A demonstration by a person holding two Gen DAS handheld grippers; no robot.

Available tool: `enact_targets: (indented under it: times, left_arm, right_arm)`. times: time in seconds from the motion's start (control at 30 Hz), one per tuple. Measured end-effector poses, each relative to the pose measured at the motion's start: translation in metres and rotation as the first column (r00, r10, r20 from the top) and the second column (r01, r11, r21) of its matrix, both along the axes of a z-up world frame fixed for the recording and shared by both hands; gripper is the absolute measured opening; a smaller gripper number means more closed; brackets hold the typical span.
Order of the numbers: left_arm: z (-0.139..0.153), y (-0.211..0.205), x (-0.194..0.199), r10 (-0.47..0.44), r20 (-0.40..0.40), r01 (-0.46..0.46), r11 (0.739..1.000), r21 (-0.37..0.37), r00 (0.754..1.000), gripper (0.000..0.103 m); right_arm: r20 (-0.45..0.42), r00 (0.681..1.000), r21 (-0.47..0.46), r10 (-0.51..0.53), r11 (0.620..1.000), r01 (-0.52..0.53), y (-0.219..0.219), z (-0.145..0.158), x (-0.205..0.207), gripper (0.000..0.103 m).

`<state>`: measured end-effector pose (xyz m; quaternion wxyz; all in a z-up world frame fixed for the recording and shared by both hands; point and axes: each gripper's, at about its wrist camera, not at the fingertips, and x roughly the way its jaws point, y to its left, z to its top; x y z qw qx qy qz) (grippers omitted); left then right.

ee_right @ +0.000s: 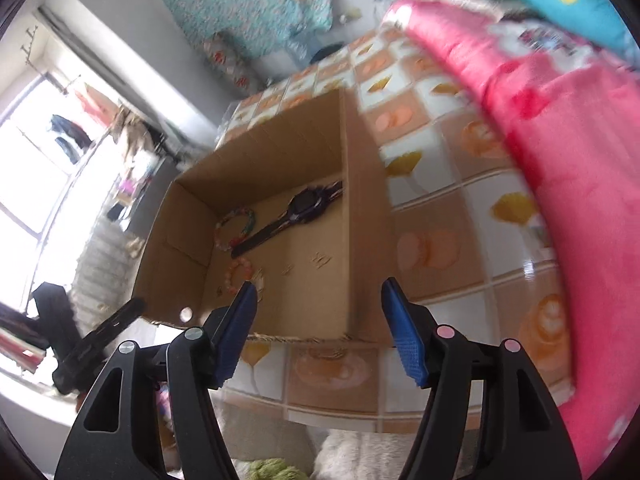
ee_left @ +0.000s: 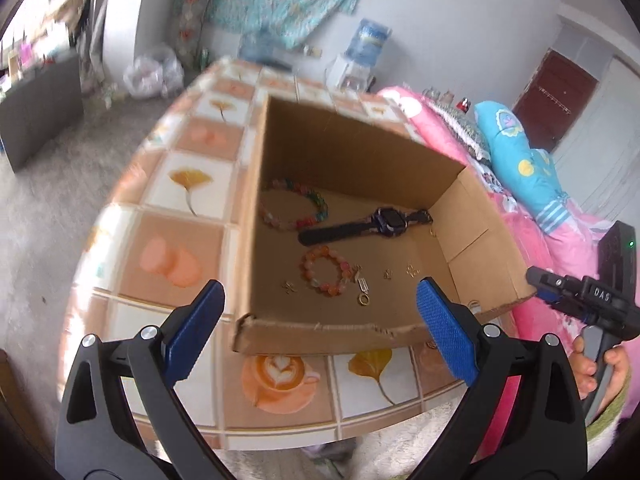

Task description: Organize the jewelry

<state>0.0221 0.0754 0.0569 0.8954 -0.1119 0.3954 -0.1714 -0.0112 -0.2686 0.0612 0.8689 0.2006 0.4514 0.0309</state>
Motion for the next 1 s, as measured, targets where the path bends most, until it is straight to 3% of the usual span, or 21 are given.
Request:
enact_targets:
  times: [0.13, 0.23, 0.4, 0.5, 0.6, 0.83, 1.0]
  left_arm:
    - [0.023, 0.010, -0.035, -0.011, 0.127, 0.007, 1.000, 0.031, 0.992, 0.094]
    - [0.034, 0.011, -0.051, 0.012, 0.148, -0.019, 0.999, 0.049, 0.989, 0.094]
    - [0.038, 0.003, -0.061, 0.033, 0.092, -0.040, 0.996, 0.078, 0.995, 0.094]
    - [0.034, -0.007, -0.060, 0.104, 0.059, -0.113, 0.978, 0.178, 0.993, 0.095]
    - [0.034, -0.016, -0.062, 0.136, 0.076, -0.149, 0.964, 0.221, 0.988, 0.094]
    - [0.022, -0.041, -0.058, 0.129, 0.025, -0.129, 0.935, 0.331, 0.991, 0.094]
    - [0.014, -0.052, -0.058, 0.095, -0.015, -0.085, 0.939, 0.334, 0.995, 0.094]
  right_arm:
    - [0.057, 0.998, -0.077, -0.030, 0.996, 0.034, 0.002, 0.017, -0.036, 0.073]
    - [0.074, 0.997, -0.148, 0.031, 0.989, -0.020, 0.019, 0.027, -0.057, 0.078]
    - [0.072, 0.985, -0.177, 0.156, 0.974, -0.141, 0.063, 0.021, -0.066, 0.088]
    - [0.049, 0.983, -0.247, 0.179, 0.955, -0.162, 0.092, 0.012, -0.061, 0.090]
    - [0.042, 0.980, -0.278, 0.196, 0.944, -0.177, 0.111, 0.005, -0.056, 0.090]
    - [0.009, 0.986, -0.276, 0.168, 0.948, -0.159, 0.123, -0.005, -0.048, 0.093]
    - [0.002, 0.992, -0.285, 0.127, 0.951, -0.121, 0.116, -0.009, -0.044, 0.093]
